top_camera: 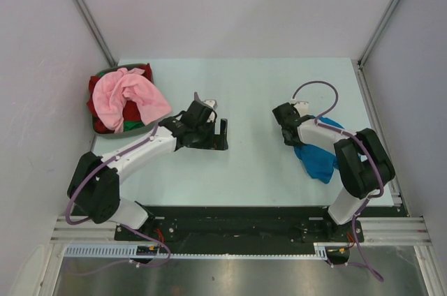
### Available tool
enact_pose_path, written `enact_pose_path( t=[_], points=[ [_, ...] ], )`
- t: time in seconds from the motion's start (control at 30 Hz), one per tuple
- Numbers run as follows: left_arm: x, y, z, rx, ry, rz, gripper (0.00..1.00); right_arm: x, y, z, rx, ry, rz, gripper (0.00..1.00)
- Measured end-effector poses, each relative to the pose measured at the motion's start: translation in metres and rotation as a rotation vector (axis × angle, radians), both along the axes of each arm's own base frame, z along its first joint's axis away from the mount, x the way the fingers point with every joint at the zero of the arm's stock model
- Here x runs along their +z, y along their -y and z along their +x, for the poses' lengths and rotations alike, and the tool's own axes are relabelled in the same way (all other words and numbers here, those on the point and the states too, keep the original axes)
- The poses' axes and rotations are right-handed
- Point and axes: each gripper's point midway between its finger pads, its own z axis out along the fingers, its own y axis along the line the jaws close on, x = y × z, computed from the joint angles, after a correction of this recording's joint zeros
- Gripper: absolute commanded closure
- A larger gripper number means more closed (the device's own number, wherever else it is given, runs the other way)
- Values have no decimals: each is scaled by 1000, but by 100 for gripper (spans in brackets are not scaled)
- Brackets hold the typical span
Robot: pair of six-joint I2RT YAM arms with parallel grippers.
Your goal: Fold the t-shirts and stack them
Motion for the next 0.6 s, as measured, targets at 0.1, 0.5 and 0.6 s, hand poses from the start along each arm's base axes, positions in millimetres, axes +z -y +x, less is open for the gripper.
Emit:
enact_pose_path(
  t=[0.1, 0.5, 0.6],
  points=[
    [0, 1, 0, -2, -1, -4, 0, -2, 3, 2, -10, 3, -4, 100],
    [20, -8, -4, 20, 39, -13, 0, 152, -138, 17, 326, 296, 87, 100],
    [41, -13, -7, 31, 88, -38, 0, 272, -174, 4, 405, 518, 198, 100]
  ],
)
